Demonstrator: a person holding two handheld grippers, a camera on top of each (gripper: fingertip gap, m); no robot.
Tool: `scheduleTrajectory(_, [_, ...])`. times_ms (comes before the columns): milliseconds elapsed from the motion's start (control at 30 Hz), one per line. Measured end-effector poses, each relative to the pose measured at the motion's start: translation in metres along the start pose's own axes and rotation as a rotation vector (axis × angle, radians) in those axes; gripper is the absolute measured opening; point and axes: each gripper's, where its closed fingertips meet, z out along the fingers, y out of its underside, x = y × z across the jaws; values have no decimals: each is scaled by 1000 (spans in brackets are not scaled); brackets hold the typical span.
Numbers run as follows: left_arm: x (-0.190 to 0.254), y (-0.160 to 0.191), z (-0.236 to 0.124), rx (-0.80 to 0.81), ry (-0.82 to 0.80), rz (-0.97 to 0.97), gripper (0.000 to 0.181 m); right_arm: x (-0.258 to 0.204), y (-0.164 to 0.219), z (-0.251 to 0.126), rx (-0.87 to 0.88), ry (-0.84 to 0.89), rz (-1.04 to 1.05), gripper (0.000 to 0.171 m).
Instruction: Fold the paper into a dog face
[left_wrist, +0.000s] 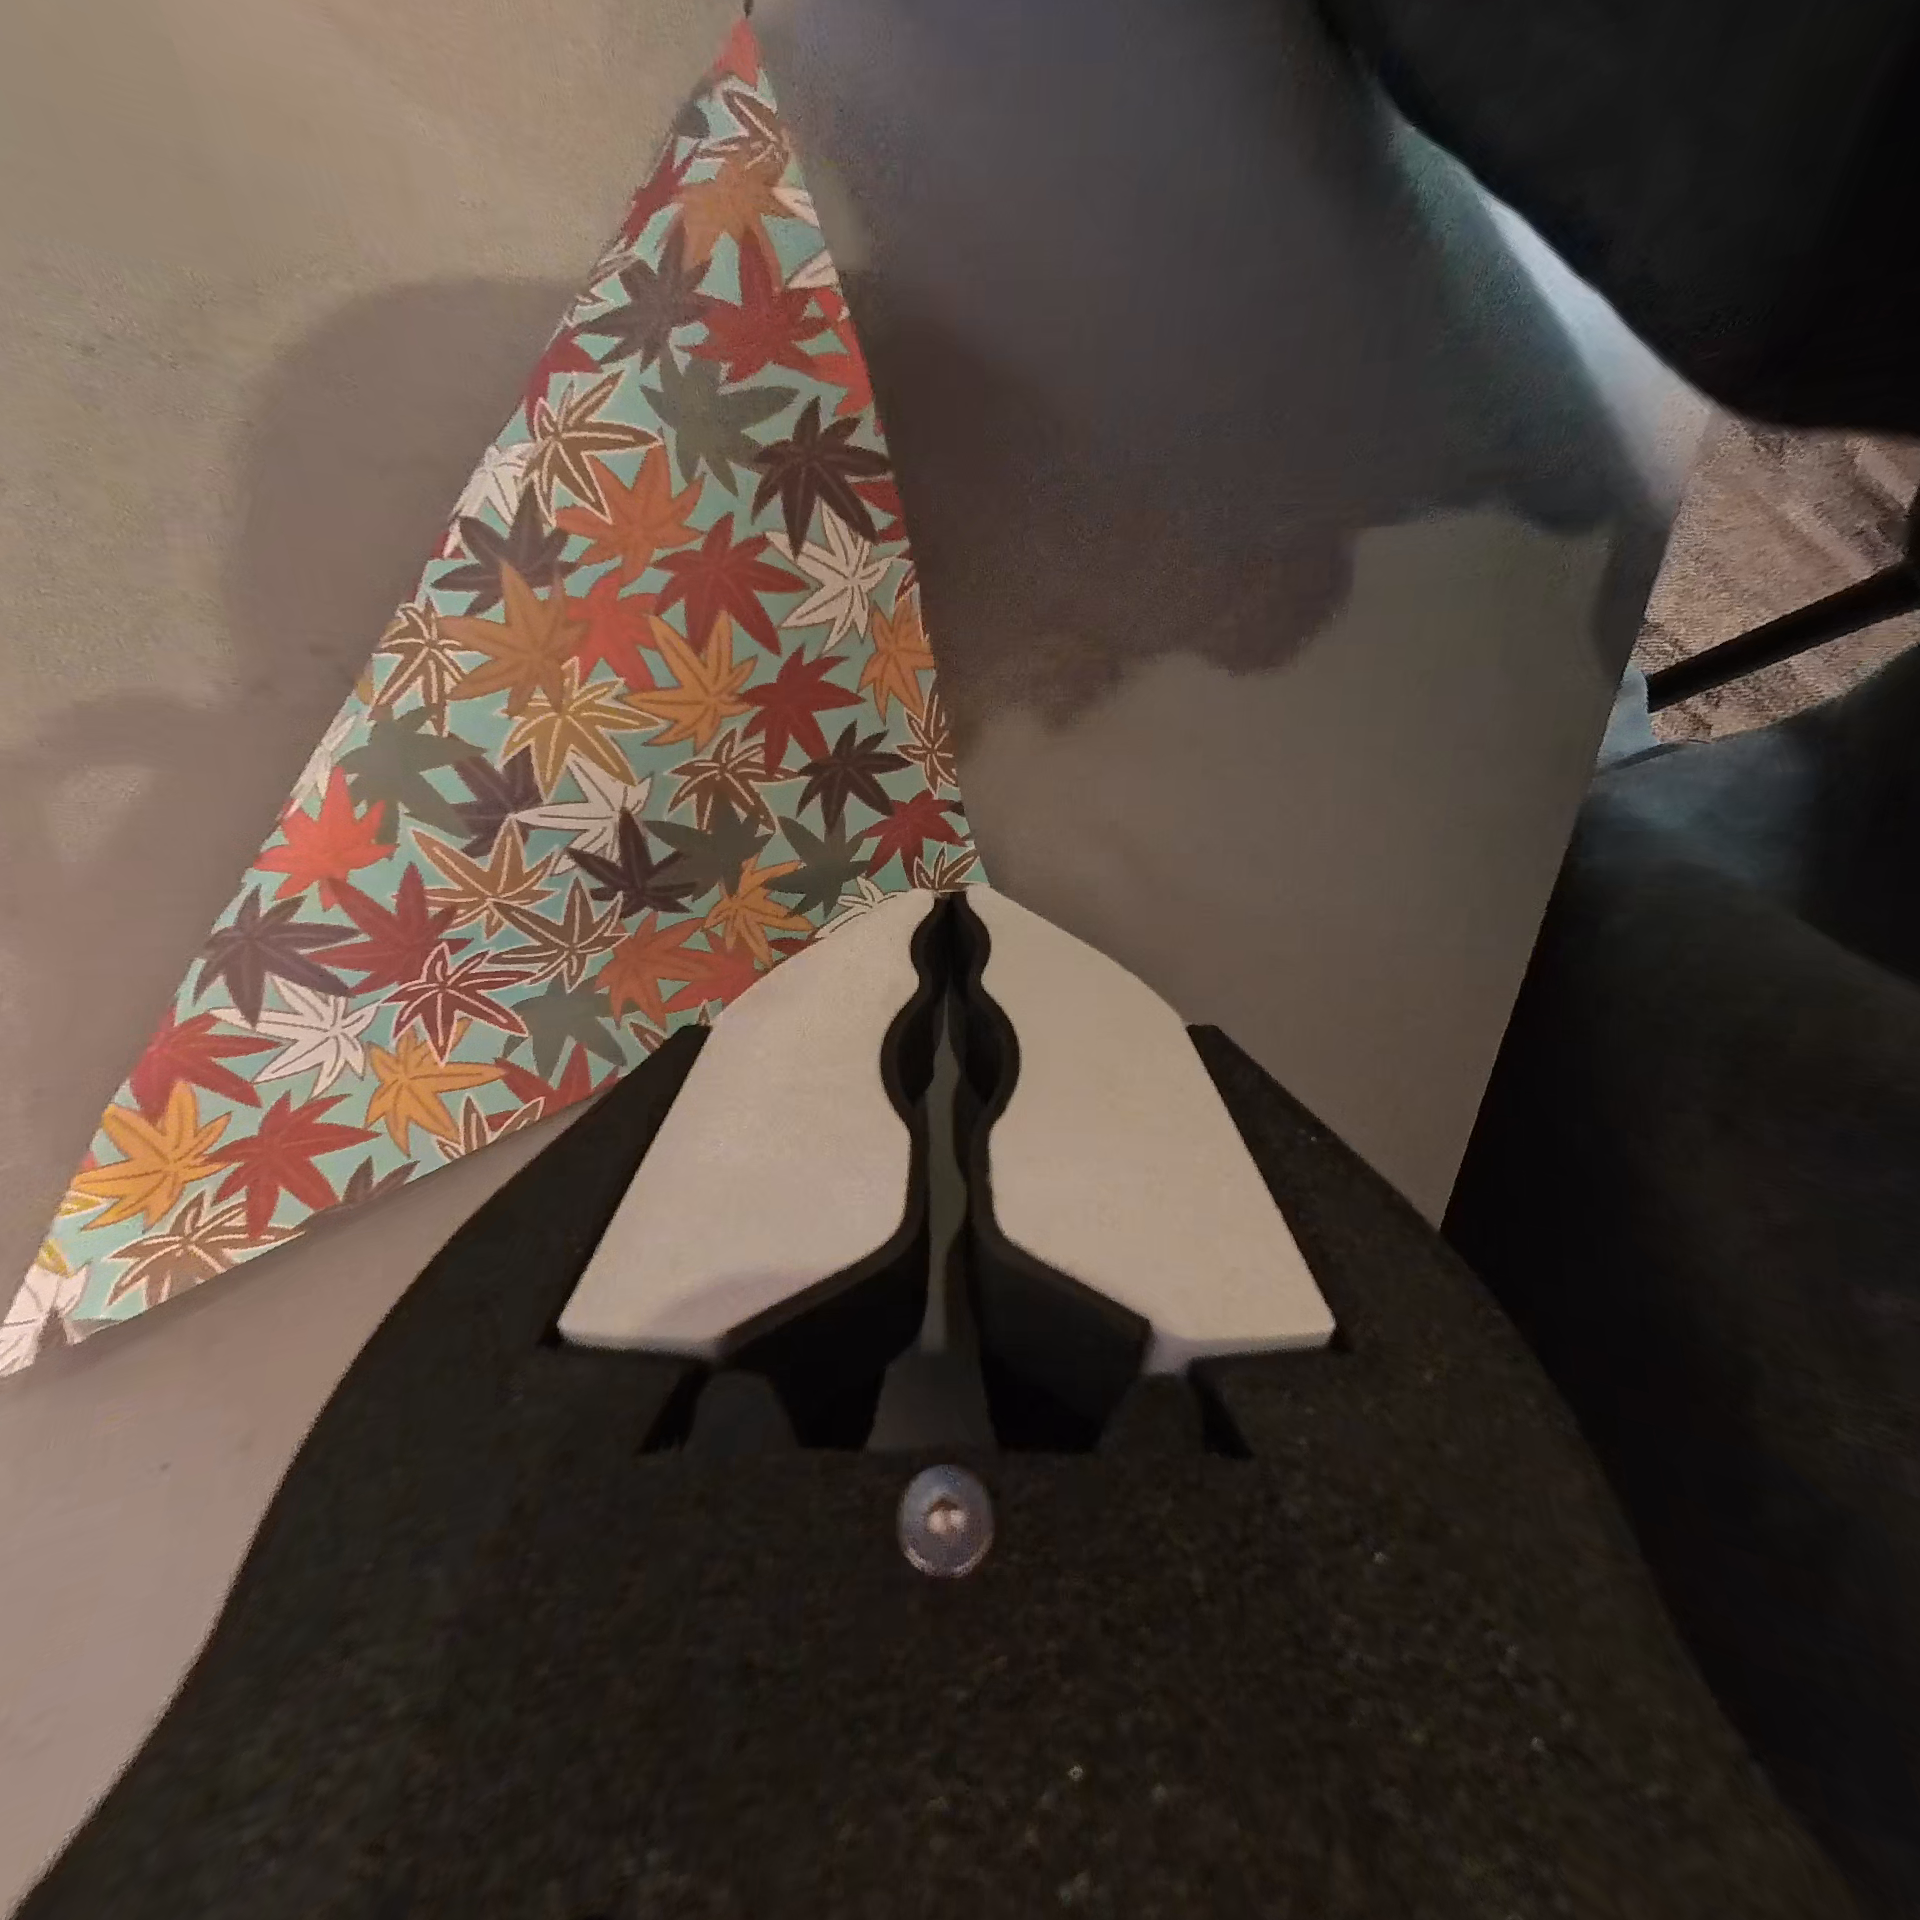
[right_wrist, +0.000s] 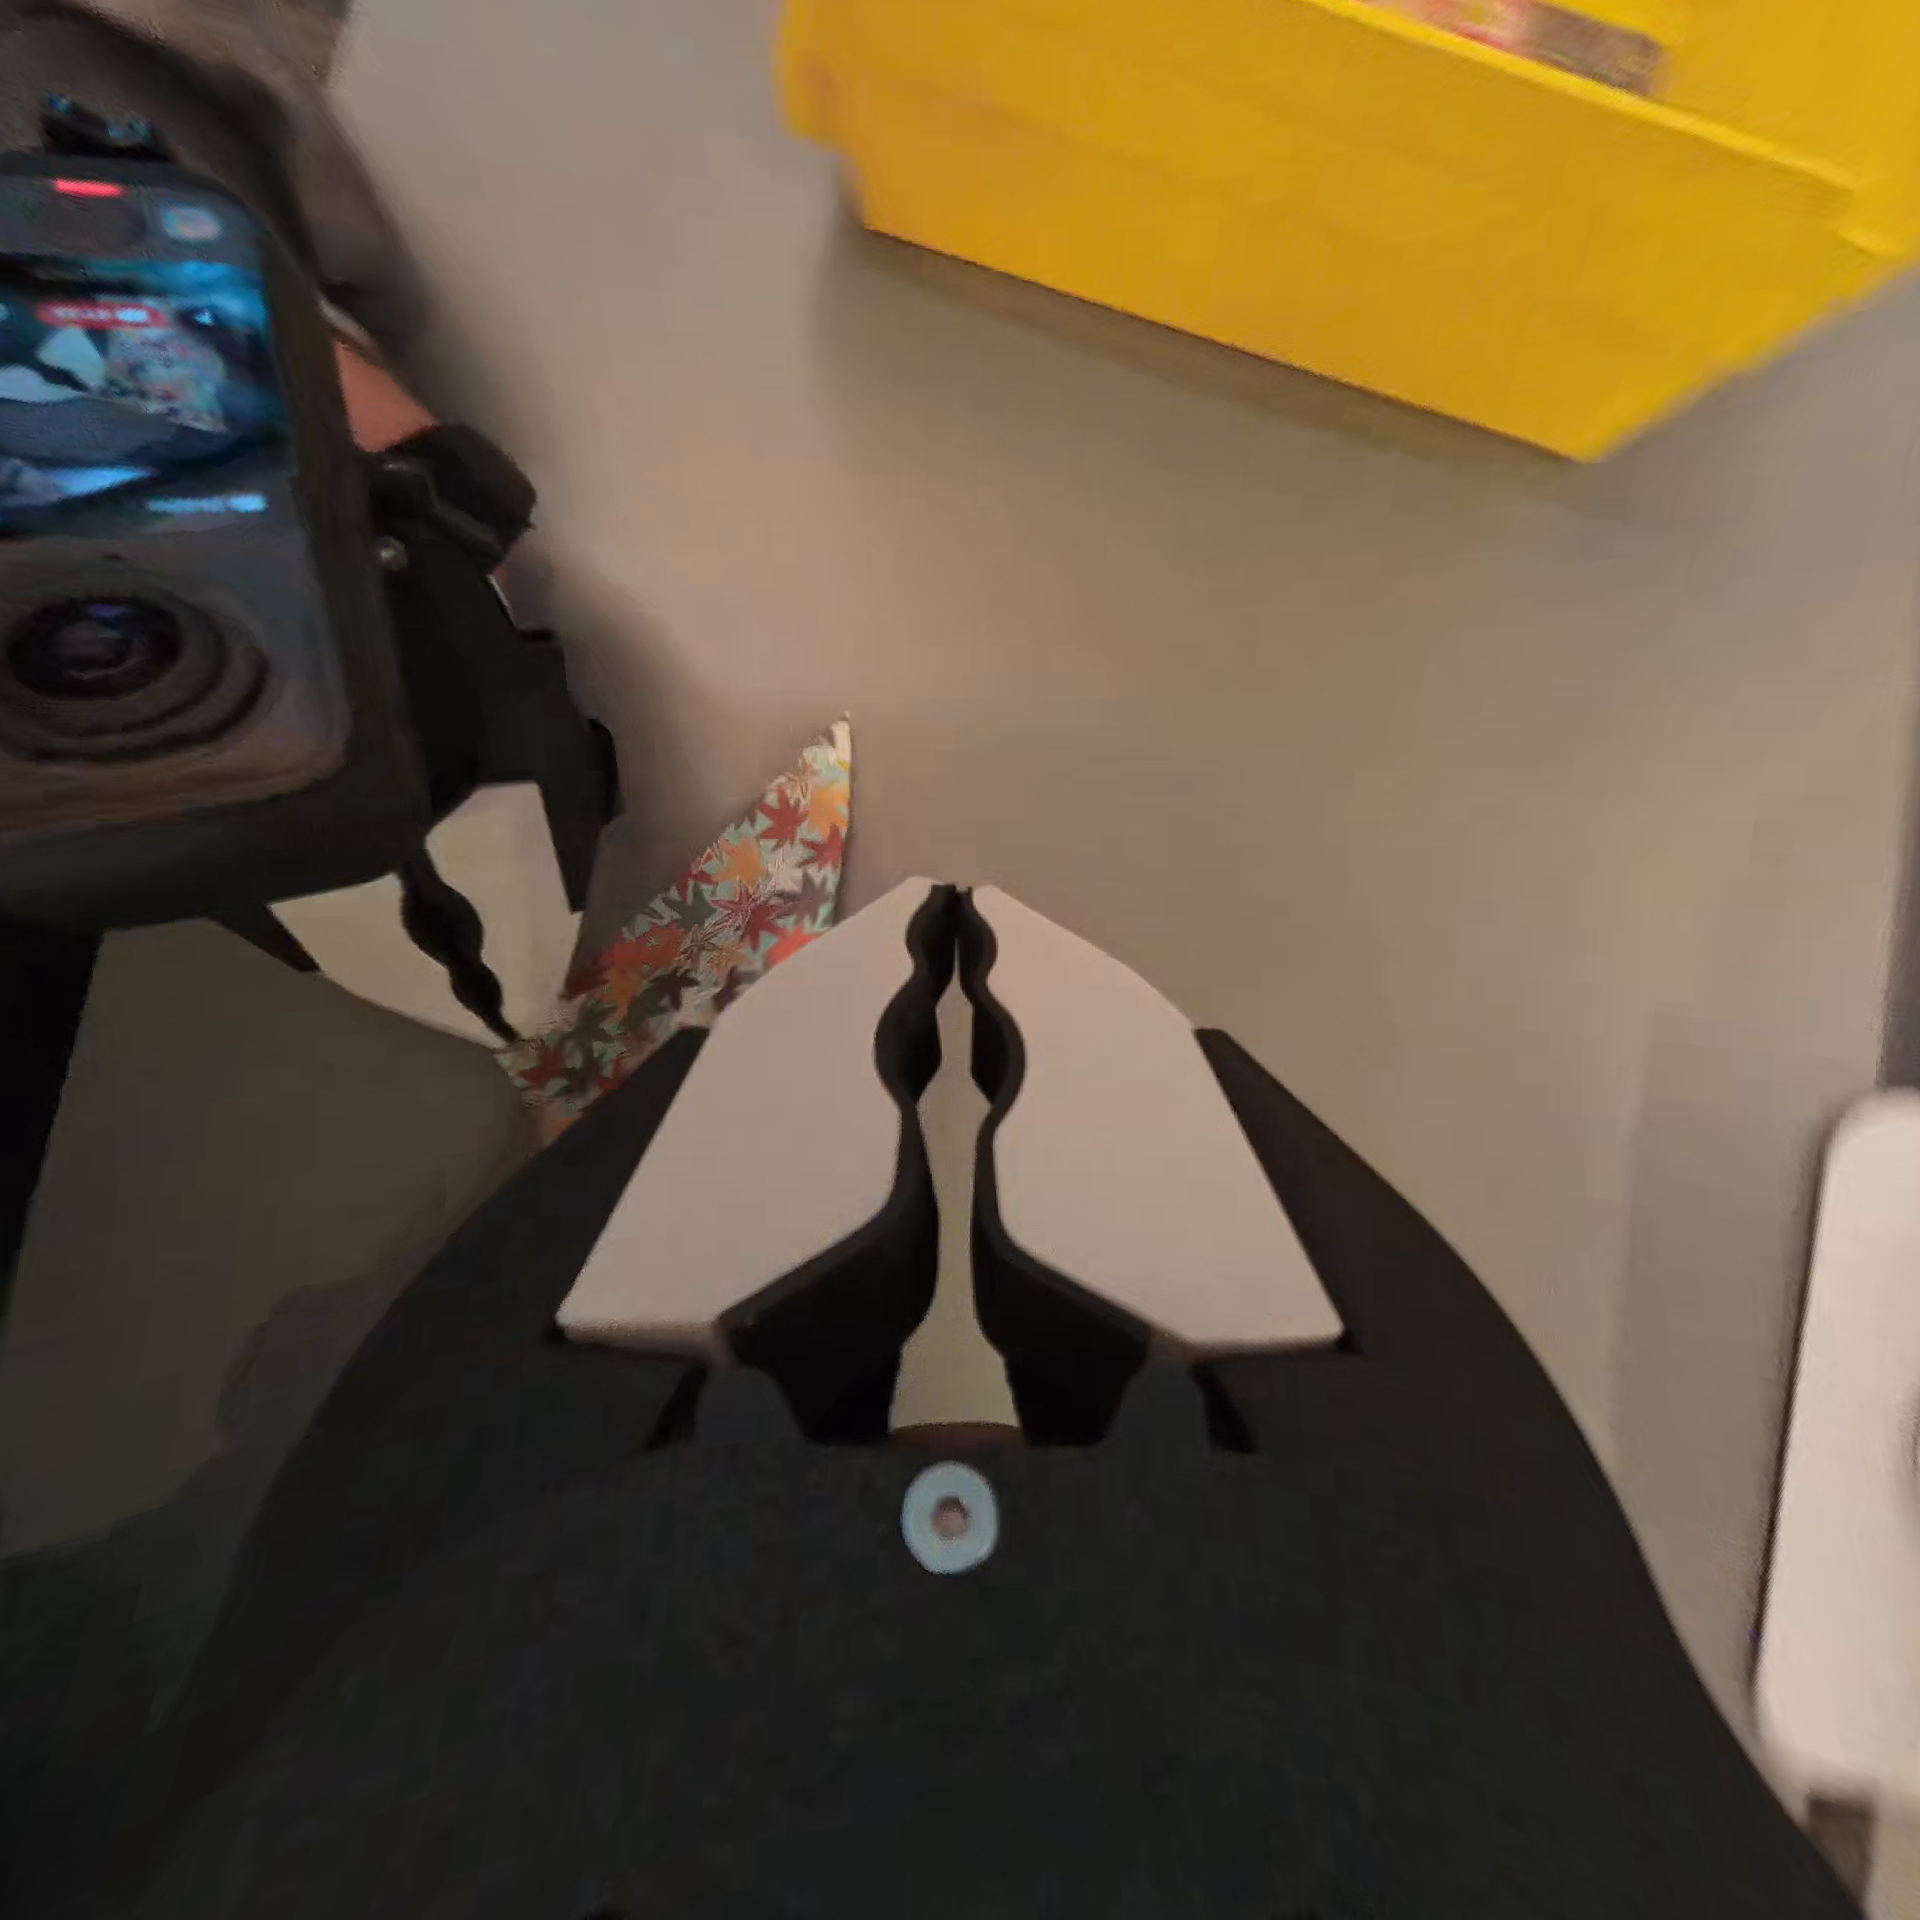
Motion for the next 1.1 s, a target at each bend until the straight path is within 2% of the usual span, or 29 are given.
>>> scheduleTrajectory(33, [0, 0, 0, 0, -1, 1, 0, -8, 7, -8, 15, 66, 63, 0])
scheduleTrajectory(100, [0, 0, 0, 0, 3, -2, 0, -32, 24, -11, 74, 159, 204, 0])
scheduleTrajectory(200, [1, -1, 0, -3, 12, -7, 0, -72, 44, 11, 209, 232, 503, 0])
scheduleTrajectory(300, [1, -1, 0, -3, 10, -6, 0, -92, 61, 31, 284, 312, 660, 0])
scheduleTrajectory(400, [1, -1, 0, -4, 12, -8, 0, -93, 75, 41, 231, 393, 643, 0])
scheduleTrajectory(633, [0, -1, 0, -15, 3, -4, 0, -110, 86, 66, 90, 336, 579, 0])
scheduleTrajectory(1100, [-8, 2, -8, -20, -23, -23, 0, -113, 89, 66, 81, 363, 541, 0])
